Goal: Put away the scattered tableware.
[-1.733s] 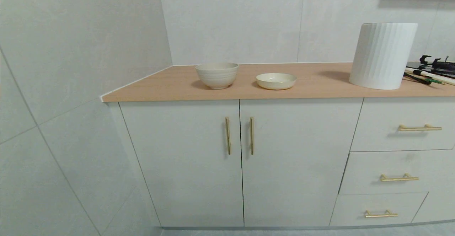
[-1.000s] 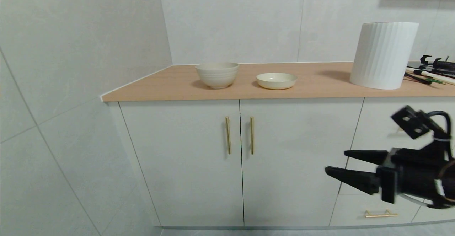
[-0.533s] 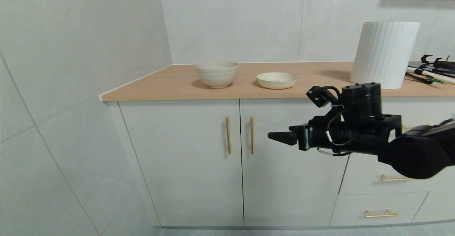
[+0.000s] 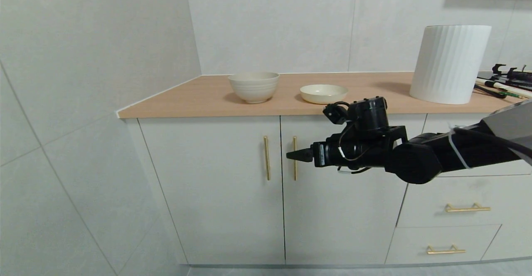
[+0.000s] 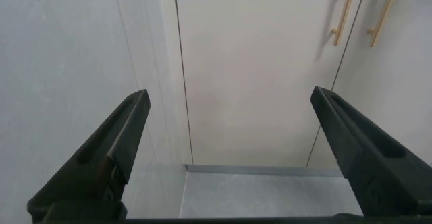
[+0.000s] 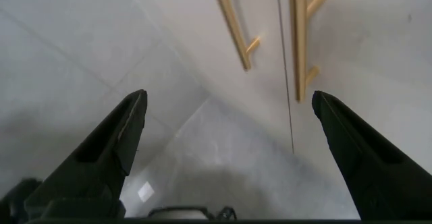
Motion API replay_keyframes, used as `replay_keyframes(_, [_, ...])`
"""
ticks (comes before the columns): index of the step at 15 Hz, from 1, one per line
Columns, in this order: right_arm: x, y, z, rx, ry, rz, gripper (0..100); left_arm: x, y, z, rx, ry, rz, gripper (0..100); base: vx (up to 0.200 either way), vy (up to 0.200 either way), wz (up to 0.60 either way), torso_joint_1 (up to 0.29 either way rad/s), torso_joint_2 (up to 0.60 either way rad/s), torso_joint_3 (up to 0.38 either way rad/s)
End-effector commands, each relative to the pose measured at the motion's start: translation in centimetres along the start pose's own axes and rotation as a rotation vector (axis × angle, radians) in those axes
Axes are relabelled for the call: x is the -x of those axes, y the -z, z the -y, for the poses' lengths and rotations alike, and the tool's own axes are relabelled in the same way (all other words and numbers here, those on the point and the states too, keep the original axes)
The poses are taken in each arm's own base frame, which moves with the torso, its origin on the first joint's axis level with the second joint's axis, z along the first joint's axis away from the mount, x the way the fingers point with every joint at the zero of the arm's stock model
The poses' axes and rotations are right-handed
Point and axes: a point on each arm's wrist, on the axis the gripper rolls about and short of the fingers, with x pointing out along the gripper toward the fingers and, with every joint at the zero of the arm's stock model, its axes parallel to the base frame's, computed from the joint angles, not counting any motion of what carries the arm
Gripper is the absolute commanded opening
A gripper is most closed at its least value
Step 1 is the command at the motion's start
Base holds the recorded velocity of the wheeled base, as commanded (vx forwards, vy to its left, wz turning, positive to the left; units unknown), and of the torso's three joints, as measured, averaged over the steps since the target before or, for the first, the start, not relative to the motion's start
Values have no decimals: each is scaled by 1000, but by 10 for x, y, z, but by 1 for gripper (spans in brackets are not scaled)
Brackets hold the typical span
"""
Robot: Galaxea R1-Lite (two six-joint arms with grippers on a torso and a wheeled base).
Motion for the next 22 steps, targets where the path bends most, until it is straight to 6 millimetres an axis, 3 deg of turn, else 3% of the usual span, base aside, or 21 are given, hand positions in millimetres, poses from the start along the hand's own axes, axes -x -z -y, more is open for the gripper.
replay_keyframes(1, [-25,6,10,-31,4,-11,100,0,0,0,1,0,1,100,0,0,0,0,0,0])
replay_keyframes(7, [-50,11,29,-74,7,27,100,0,0,0,1,0,1,100,0,0,0,0,0,0])
replay_keyframes(15, [-71,18,36,-128,-19,86,100,0,0,0,1,0,1,100,0,0,0,0,0,0])
replay_keyframes(22, [-79,22,26,-168,-59,115,100,0,0,0,1,0,1,100,0,0,0,0,0,0])
